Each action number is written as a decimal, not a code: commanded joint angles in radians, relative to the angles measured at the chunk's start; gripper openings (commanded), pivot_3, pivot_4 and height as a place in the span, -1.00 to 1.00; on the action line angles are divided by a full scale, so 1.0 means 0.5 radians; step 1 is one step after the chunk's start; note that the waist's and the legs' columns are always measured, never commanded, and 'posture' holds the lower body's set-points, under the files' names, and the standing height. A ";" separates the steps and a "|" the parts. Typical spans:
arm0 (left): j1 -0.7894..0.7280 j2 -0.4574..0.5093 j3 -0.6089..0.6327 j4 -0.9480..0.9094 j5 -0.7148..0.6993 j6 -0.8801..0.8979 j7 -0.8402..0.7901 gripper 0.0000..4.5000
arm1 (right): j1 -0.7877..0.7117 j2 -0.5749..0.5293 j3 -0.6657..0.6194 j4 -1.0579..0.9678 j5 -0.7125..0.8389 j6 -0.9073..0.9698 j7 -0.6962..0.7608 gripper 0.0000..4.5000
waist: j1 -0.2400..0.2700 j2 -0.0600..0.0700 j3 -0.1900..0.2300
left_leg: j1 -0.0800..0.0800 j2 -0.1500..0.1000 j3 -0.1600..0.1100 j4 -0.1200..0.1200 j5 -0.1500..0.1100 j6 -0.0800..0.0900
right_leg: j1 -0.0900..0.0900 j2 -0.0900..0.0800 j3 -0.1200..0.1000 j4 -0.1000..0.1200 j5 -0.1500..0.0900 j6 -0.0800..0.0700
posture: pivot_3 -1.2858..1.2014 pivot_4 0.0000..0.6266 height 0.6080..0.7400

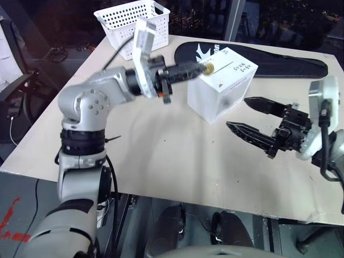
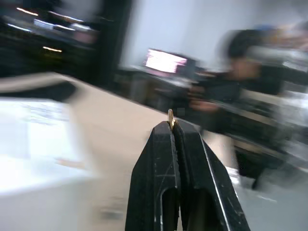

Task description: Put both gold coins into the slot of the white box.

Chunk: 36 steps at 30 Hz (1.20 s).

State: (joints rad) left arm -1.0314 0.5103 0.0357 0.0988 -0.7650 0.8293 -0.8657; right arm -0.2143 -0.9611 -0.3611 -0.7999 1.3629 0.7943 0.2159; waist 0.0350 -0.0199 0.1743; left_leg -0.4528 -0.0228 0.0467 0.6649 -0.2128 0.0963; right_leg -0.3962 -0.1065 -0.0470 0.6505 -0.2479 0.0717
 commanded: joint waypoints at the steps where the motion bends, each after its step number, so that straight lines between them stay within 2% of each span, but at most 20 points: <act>1: -0.364 -0.084 -0.177 0.415 0.373 -0.107 0.173 -1.00 | 0.083 -0.092 -0.251 -0.086 -0.116 -0.052 0.044 0.99 | 0.016 -0.001 0.001 | -0.001 0.000 0.000 0.000 0.000 0.000 | 0.000 0.001 0.000 -0.001 0.002 0.003 | 0.03 -0.52 1.00; 4: -0.582 -0.150 -0.309 0.762 0.611 -0.199 0.166 -1.00 | 0.133 -0.122 -0.331 -0.104 -0.167 -0.067 0.045 0.99 | 0.016 -0.002 0.001 | -0.006 0.000 -0.003 0.001 -0.005 0.008 | 0.000 0.006 -0.008 -0.007 0.004 0.008 | 0.03 -0.52 1.00; 8: -0.882 -0.317 -0.308 1.387 0.758 -0.308 0.093 -1.00 | 0.172 -0.121 -0.385 -0.140 -0.204 -0.090 0.001 0.99 | 0.009 -0.002 0.002 | -0.010 -0.001 0.000 0.001 -0.004 0.007 | -0.002 0.008 -0.014 -0.010 0.005 0.010 | 0.03 -0.52 1.00; 15: -1.135 -0.488 -0.235 1.955 0.931 -0.502 0.004 -1.00 | 0.247 -0.130 -0.505 -0.214 -0.234 -0.088 -0.077 0.99 | 0.007 -0.003 0.002 | -0.024 -0.002 0.000 0.003 -0.004 0.006 | -0.014 0.009 -0.017 -0.010 0.006 0.014 | 0.03 -0.52 1.00; 22: -1.232 -0.573 -0.146 2.142 1.011 -0.542 -0.019 -1.00 | 0.361 -0.128 -0.633 -0.221 -0.165 -0.059 -0.180 0.99 | 0.009 -0.003 0.002 | -0.028 -0.004 -0.001 0.008 -0.005 0.008 | -0.014 0.008 -0.018 -0.010 0.009 0.018 | 0.03 -0.52 1.00; 36: -1.276 -0.654 -0.059 2.118 1.136 -0.524 -0.011 -1.00 | 0.489 -0.116 -0.745 -0.027 -0.029 -0.043 -0.303 0.99 | 0.009 -0.003 0.002 | -0.028 -0.004 -0.001 0.010 -0.005 0.009 | -0.014 0.007 -0.017 -0.008 0.009 0.018 | 0.03 -0.52 1.00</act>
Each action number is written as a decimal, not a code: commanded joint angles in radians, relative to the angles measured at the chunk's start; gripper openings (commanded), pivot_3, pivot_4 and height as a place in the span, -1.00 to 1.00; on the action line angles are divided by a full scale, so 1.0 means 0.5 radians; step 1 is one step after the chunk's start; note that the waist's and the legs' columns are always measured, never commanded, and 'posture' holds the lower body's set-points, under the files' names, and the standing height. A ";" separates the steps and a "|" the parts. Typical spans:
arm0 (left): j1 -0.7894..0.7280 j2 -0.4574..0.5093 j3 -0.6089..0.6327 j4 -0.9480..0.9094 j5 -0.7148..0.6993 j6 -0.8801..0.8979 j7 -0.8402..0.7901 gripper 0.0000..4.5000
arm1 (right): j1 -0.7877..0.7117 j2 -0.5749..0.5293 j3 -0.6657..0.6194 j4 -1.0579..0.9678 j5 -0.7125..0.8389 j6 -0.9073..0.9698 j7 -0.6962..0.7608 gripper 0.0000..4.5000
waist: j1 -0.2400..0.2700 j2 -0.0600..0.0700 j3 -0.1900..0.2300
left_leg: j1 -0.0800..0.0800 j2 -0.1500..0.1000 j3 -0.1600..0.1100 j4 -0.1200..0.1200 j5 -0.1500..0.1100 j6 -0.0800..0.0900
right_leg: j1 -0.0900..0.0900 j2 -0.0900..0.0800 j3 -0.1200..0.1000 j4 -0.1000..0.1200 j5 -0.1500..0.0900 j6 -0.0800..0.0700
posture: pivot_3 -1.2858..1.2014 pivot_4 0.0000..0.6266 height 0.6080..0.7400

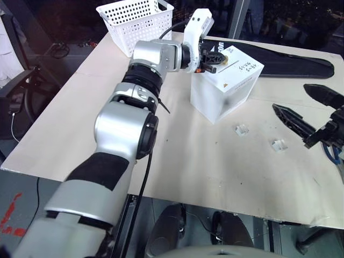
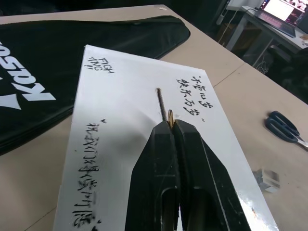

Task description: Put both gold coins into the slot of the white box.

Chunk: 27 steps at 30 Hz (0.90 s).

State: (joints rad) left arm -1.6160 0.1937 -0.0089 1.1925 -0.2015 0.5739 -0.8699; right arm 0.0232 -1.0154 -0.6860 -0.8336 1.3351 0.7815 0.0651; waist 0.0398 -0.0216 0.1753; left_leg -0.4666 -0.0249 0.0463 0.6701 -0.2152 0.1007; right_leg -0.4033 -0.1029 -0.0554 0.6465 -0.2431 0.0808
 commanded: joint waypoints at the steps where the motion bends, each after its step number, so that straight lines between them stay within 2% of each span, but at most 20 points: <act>1: -0.109 -0.025 0.032 -0.075 0.016 -0.011 -0.004 -1.00 | 0.017 -0.012 -0.096 0.053 0.037 -0.017 0.013 0.99 | -0.001 0.000 0.000 | 0.000 0.000 0.000 0.000 0.000 0.000 | 0.000 0.000 0.000 0.000 0.000 0.000 | 0.03 -0.52 1.00; 27: -0.041 -0.052 -0.057 -0.105 0.267 -0.063 -0.003 -1.00 | 0.011 -0.024 -0.014 0.040 0.018 -0.030 0.074 0.99 | -0.004 0.000 0.000 | 0.001 0.000 0.000 0.006 0.000 0.000 | 0.000 0.001 0.001 0.010 0.000 0.000 | 0.03 -0.52 1.00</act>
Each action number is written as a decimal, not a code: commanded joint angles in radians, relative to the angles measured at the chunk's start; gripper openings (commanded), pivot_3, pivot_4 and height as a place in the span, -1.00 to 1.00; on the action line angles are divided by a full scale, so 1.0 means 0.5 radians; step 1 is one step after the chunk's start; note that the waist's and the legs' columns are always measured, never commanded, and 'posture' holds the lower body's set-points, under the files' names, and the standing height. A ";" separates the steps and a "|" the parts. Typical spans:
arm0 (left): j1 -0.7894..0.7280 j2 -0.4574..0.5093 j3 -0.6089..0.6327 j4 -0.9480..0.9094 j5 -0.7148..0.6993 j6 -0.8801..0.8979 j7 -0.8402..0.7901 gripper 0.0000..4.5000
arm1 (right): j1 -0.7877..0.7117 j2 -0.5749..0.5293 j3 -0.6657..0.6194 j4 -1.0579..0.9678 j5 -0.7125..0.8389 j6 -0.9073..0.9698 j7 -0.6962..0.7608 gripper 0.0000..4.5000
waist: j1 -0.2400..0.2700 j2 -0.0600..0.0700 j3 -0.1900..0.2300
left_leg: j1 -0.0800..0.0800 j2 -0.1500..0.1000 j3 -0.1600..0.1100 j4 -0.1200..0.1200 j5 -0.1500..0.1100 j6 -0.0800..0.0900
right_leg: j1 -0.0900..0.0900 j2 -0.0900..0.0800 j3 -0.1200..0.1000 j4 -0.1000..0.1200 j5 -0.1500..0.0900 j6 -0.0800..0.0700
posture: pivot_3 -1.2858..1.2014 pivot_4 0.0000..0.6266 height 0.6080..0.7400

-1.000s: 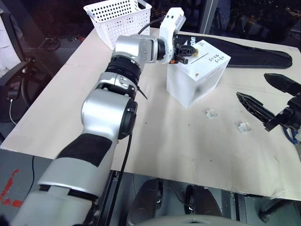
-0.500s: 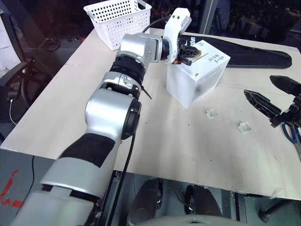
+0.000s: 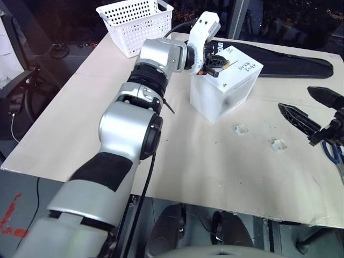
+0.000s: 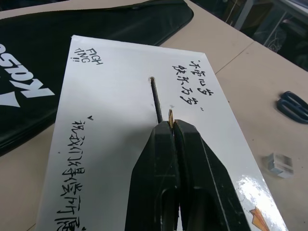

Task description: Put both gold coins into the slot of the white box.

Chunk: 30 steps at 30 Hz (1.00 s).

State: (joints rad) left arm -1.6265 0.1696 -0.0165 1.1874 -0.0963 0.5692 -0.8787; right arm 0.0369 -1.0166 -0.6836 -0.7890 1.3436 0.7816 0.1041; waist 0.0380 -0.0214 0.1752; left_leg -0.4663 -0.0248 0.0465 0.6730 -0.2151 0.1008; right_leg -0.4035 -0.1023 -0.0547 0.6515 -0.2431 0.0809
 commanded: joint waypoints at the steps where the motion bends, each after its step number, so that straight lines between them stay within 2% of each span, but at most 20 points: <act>1: -0.021 -0.004 -0.041 -0.093 0.059 -0.052 0.021 -1.00 | -0.019 -0.023 -0.016 -0.049 0.001 -0.030 -0.005 0.99 | 0.000 0.000 0.000 | 0.000 0.000 0.000 0.002 0.000 0.000 | 0.000 0.000 0.000 0.002 0.000 0.000 | 0.03 -0.52 1.00; 19: 0.033 -0.034 -0.054 -0.278 0.078 0.048 0.032 -1.00 | -0.056 -0.030 0.025 -0.041 0.001 -0.030 -0.013 0.99 | 0.001 0.000 0.000 | 0.000 0.001 0.000 0.014 -0.005 0.008 | -0.001 -0.002 0.003 0.014 0.000 0.000 | 0.03 -0.52 1.00; 20: 0.040 -0.029 -0.044 -0.303 0.073 0.045 0.044 -0.74 | -0.058 -0.029 0.028 -0.042 0.003 -0.030 -0.016 1.00 | 0.001 0.000 0.000 | 0.000 0.001 0.000 0.014 -0.005 0.008 | -0.001 -0.002 0.003 0.014 0.000 0.000 | 0.03 -0.52 1.00; 21: 0.042 -0.025 -0.027 -0.321 0.061 0.061 0.058 -0.62 | -0.060 -0.027 0.031 -0.043 0.006 -0.030 -0.018 1.00 | 0.000 0.000 0.000 | 0.000 0.001 0.000 0.015 -0.005 0.007 | -0.001 -0.002 0.003 0.014 0.000 0.000 | 0.03 -0.52 1.00; 22: 0.044 -0.020 -0.015 -0.335 0.055 0.070 0.076 -0.40 | -0.062 -0.025 0.035 -0.044 0.009 -0.032 -0.019 1.00 | 0.000 0.000 0.000 | 0.000 0.001 0.001 0.015 -0.004 0.007 | -0.001 -0.002 0.004 0.014 0.000 0.000 | 0.03 -0.52 1.00; 25: 0.066 0.014 0.054 -0.450 0.000 0.096 0.104 0.11 | -0.053 -0.009 0.033 -0.054 0.019 -0.043 -0.018 1.00 | -0.002 0.000 0.000 | 0.000 0.001 0.001 0.015 -0.004 0.007 | -0.001 -0.002 0.004 0.015 0.000 0.000 | 0.03 -0.52 1.00; 26: 0.087 0.027 0.071 -0.517 -0.023 0.093 0.099 0.37 | -0.050 -0.007 0.035 -0.059 0.014 -0.046 -0.014 1.00 | -0.002 0.000 0.000 | 0.000 0.001 0.001 0.015 -0.004 0.006 | -0.001 -0.002 0.005 0.015 0.000 0.000 | 0.03 -0.52 1.00; 27: 0.111 0.038 0.089 -0.593 -0.051 0.106 0.096 0.51 | -0.049 -0.005 0.036 -0.063 0.012 -0.049 -0.007 1.00 | -0.002 0.000 0.000 | 0.000 0.001 0.001 0.015 -0.003 0.004 | -0.002 -0.002 0.005 0.015 0.000 0.000 | 0.03 -0.52 1.00; 30: 0.245 0.084 0.130 -0.913 -0.144 0.177 0.085 0.51 | -0.065 -0.007 0.050 -0.058 -0.001 -0.060 0.018 1.00 | -0.006 0.002 -0.001 | 0.000 0.001 0.001 0.015 -0.002 0.003 | -0.002 -0.003 0.008 0.015 0.000 0.000 | 0.03 -0.52 1.00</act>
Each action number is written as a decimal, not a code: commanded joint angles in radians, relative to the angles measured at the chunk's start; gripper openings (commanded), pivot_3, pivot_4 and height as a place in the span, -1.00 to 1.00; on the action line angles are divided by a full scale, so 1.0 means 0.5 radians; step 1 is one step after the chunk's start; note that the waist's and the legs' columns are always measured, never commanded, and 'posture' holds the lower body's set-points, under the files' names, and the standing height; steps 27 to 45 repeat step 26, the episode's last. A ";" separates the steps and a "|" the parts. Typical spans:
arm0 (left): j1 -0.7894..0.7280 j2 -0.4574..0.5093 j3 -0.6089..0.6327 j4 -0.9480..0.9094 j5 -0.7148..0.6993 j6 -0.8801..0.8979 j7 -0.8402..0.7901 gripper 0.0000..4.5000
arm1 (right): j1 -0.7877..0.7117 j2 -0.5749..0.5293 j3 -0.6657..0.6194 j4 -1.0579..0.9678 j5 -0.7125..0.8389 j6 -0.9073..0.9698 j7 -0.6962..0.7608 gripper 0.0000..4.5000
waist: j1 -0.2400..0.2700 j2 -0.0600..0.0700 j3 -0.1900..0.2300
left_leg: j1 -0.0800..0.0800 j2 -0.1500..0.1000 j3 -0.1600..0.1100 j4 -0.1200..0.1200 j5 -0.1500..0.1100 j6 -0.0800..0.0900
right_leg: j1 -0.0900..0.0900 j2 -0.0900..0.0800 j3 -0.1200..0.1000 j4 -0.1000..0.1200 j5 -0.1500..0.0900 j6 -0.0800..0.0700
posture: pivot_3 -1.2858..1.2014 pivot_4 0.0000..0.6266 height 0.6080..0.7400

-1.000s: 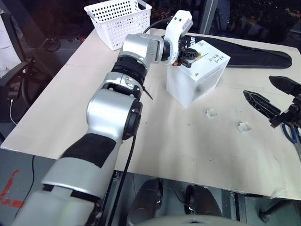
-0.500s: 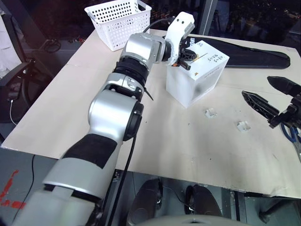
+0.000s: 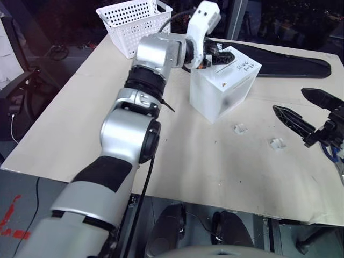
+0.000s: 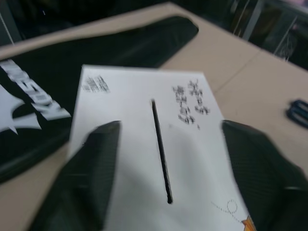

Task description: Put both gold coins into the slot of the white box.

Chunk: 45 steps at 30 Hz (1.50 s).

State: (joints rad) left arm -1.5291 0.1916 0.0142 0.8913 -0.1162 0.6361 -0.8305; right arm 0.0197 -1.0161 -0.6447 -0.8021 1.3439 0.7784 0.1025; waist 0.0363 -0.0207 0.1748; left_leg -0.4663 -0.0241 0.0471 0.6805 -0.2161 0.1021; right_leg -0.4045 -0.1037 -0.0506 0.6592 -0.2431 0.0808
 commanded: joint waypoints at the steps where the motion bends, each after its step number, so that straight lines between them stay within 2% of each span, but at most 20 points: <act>1: 0.113 0.036 0.123 -0.446 -0.167 0.050 0.013 0.51 | -0.037 -0.010 -0.021 -0.024 -0.013 -0.056 0.035 1.00 | -0.004 0.001 0.000 | 0.000 0.000 0.000 0.000 0.000 0.000 | 0.000 -0.002 0.006 0.000 0.000 0.000 | 0.03 -0.52 1.00; 4: 0.365 0.021 0.198 -0.833 -0.257 -0.209 0.060 0.51 | -0.084 0.010 0.019 0.020 -0.038 -0.081 0.078 1.00 | -0.008 0.002 -0.001 | 0.001 0.001 0.000 0.001 0.000 -0.001 | 0.000 -0.005 0.009 0.001 0.000 0.000 | 0.03 -0.52 1.00; 10: 0.865 0.219 0.226 -1.421 -0.555 -0.105 -0.235 0.51 | -0.260 0.038 0.181 0.252 -0.398 -0.171 0.187 1.00 | -0.038 0.003 -0.002 | 0.002 0.000 0.001 0.004 0.001 -0.002 | 0.000 0.000 0.009 0.003 0.000 -0.001 | 0.03 -0.52 1.00; 11: 0.956 0.256 0.274 -1.519 -0.652 -0.020 -0.257 0.63 | -0.245 0.043 0.140 0.295 -0.337 -0.158 0.305 1.00 | -0.041 0.003 -0.002 | 0.003 0.000 0.001 0.004 0.001 -0.002 | 0.000 0.001 0.010 0.003 0.000 -0.001 | 0.03 -0.52 1.00; 14: 1.375 0.516 0.315 -1.882 -0.766 0.105 -0.364 1.00 | -0.015 0.036 -0.012 0.326 -0.385 -0.133 0.657 1.00 | -0.045 0.003 -0.002 | 0.003 0.000 0.001 0.004 0.001 -0.002 | 0.001 0.001 0.010 0.003 0.000 -0.001 | 0.03 -0.52 1.00; 20: 2.004 0.816 0.414 -2.380 -0.993 0.324 -0.361 1.00 | 0.514 0.128 -0.370 0.329 -0.693 -0.196 1.043 1.00 | -0.024 0.004 -0.003 | 0.010 0.001 -0.002 0.003 0.001 -0.002 | 0.011 -0.002 0.009 0.000 0.000 -0.001 | 0.03 -0.52 1.00; 23: 2.245 0.946 0.497 -2.444 -1.025 0.305 -0.372 1.00 | 0.771 0.189 -0.553 0.308 -0.822 -0.218 1.225 1.00 | -0.019 0.005 -0.003 | 0.032 0.001 -0.003 -0.002 -0.003 -0.005 | 0.030 -0.005 0.010 -0.008 -0.005 -0.009 | 0.03 -0.52 1.00; 26: 2.358 0.965 0.528 -2.495 -1.062 0.310 -0.296 1.00 | 0.981 0.250 -0.680 0.367 -0.976 -0.295 1.418 1.00 | -0.019 0.007 -0.005 | 0.042 0.002 -0.003 -0.009 -0.011 -0.004 | 0.036 -0.007 0.011 -0.013 -0.005 -0.010 | 0.03 -0.52 1.00; 45: 2.358 0.965 0.528 -2.495 -1.062 0.310 -0.296 1.00 | 0.981 0.250 -0.680 0.367 -0.976 -0.295 1.418 1.00 | -0.019 0.007 -0.005 | 0.042 0.002 -0.003 -0.009 -0.011 -0.004 | 0.036 -0.007 0.011 -0.013 -0.005 -0.010 | 0.03 -0.52 1.00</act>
